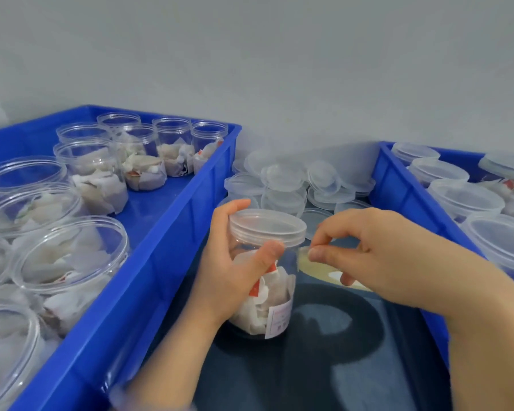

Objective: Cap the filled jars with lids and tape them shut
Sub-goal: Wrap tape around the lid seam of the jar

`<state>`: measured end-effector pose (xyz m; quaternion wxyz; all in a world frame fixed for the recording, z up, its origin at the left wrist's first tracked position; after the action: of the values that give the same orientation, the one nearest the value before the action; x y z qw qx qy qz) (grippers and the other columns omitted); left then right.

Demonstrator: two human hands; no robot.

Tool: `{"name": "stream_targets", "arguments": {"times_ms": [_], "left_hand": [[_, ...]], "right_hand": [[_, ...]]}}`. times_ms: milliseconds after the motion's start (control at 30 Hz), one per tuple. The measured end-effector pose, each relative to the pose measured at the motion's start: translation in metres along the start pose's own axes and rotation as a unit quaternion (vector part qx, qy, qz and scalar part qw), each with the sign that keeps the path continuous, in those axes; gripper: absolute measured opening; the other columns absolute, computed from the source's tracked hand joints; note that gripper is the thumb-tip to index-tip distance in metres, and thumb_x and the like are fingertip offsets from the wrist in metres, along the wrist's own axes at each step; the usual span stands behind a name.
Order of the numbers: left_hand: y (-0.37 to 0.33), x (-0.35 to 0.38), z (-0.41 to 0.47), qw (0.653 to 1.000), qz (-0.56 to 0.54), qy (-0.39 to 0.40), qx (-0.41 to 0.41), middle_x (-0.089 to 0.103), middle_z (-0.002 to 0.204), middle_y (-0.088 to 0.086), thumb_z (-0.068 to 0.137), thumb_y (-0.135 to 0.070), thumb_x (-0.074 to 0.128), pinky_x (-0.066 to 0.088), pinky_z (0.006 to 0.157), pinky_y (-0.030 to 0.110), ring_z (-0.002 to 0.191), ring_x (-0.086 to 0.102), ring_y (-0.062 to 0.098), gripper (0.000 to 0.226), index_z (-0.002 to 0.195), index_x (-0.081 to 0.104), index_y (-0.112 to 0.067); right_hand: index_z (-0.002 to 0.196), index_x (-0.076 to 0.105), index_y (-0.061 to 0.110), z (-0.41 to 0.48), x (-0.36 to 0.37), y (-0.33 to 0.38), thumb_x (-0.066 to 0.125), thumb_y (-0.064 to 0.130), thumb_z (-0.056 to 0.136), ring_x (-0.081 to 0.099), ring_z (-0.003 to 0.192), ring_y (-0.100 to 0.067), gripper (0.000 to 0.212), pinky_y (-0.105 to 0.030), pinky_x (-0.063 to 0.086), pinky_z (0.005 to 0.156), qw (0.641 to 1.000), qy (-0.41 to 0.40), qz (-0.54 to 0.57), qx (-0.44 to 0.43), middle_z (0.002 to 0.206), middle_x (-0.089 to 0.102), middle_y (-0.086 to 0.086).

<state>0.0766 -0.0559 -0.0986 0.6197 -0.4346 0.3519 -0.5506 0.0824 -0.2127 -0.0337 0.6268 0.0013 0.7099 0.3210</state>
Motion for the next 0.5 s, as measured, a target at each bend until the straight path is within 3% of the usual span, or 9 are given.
{"name": "stream_targets", "arguments": {"times_ms": [100,267,400,500], "left_hand": [[0.001,0.002,-0.001,1.0,0.011,0.0,-0.019,0.062,0.102,-0.008,0.05,-0.051,0.073,0.043,0.038,0.021,0.069,0.065,0.007,0.067,0.11,0.046,-0.042],[-0.001,0.002,0.0,0.999,0.018,-0.003,-0.026,0.061,0.102,-0.003,0.055,-0.036,0.079,0.04,0.036,0.019,0.061,0.062,0.005,0.064,0.11,0.046,-0.038],[0.0,0.002,0.0,0.999,0.003,0.004,-0.032,0.062,0.102,-0.004,0.05,-0.048,0.073,0.039,0.035,0.019,0.06,0.061,0.005,0.067,0.111,0.046,-0.036],[0.0,0.002,0.0,0.999,-0.002,0.011,-0.037,0.062,0.102,-0.004,0.051,-0.049,0.071,0.039,0.035,0.02,0.06,0.062,0.005,0.067,0.112,0.046,-0.036]], "right_hand": [[0.078,0.058,0.045,0.004,0.0,-0.001,0.051,0.057,0.08,0.063,0.066,-0.004,0.013,-0.024,0.049,0.058,1.0,-0.011,-0.013,-0.001,0.084,0.061,0.013],[0.07,0.058,0.04,0.01,0.007,-0.002,0.055,0.054,0.083,0.063,0.062,-0.006,0.019,-0.034,0.055,0.063,1.0,-0.009,-0.025,-0.015,0.08,0.061,0.011],[0.064,0.057,0.043,0.013,0.007,-0.006,0.056,0.054,0.083,0.06,0.063,0.002,0.021,-0.024,0.048,0.06,1.0,-0.018,-0.014,-0.017,0.075,0.058,0.02],[0.066,0.057,0.044,0.015,0.008,-0.008,0.055,0.057,0.08,0.057,0.064,0.004,0.019,-0.024,0.045,0.061,1.0,-0.025,-0.01,-0.014,0.072,0.054,0.028]]}}
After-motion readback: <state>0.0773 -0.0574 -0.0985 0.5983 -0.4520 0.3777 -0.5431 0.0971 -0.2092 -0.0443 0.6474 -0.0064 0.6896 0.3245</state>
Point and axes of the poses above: each hand's wrist, its own z-axis towards the middle knuckle, its own x-axis out of the palm, y = z × x, the point moved 7 cm from there along z, towards the middle knuckle
